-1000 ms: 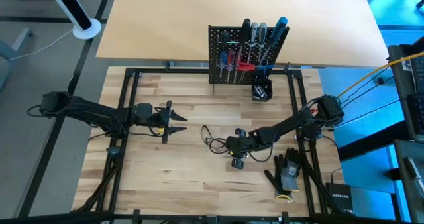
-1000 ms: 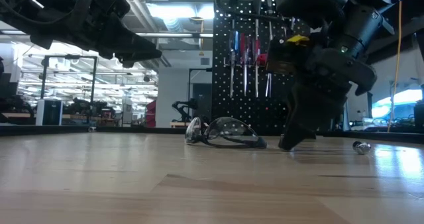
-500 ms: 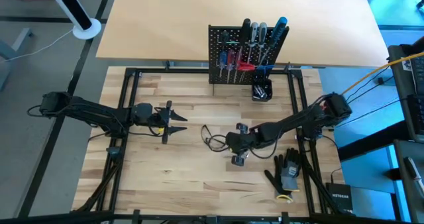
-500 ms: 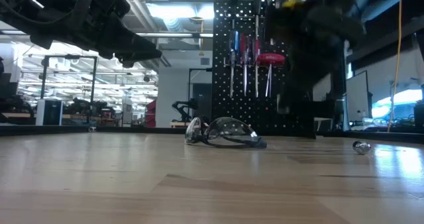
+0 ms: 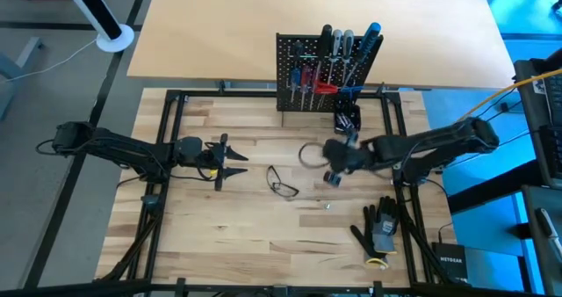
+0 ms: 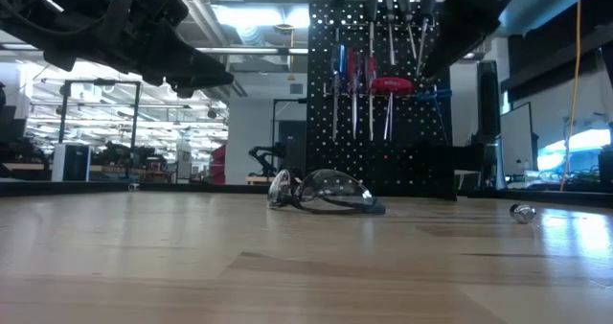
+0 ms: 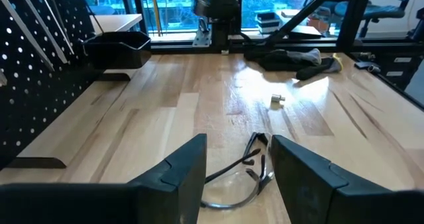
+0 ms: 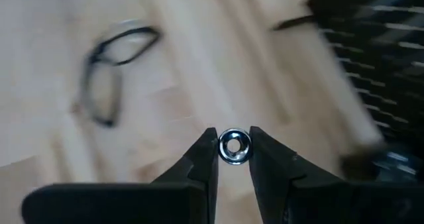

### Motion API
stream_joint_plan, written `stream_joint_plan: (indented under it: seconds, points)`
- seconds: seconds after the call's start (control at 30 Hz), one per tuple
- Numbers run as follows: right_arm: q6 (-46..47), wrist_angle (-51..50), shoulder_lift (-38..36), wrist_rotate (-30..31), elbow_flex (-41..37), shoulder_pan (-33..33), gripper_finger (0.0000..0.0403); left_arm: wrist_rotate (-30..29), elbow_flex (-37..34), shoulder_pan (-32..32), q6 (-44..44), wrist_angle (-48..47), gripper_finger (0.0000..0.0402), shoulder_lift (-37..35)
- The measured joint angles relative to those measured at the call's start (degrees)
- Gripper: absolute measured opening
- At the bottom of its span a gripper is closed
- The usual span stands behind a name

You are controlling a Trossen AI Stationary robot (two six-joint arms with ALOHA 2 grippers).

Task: Hang tools onto peg board
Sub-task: Put the silver socket in the black bin on the peg board

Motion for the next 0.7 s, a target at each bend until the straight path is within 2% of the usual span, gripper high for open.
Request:
stream_joint_plan:
  seconds: [0.17,0.3,0.53,0.7]
  points:
    - [0.79,-6.5,-4.13,3.01,0.0,-8.25,0.0072,-0.01,0.0,-0.02,0.12,0.1,0.0159,0.0]
    - [2.42,-10.73,-4.54,3.54,-0.25,-16.19,0.0072,0.0,0.0,0.0,0.2,0.11,0.0159,0.0]
    - [2.64,-5.06,-4.54,1.99,-5.69,-27.28,0.0073,0.0,0.02,-0.02,-0.02,0.32,0.0159,0.0]
    - [2.8,-1.97,-4.45,2.0,-8.01,-30.44,0.0079,0.0,0.0,0.0,-0.18,0.33,0.0159,0.0]
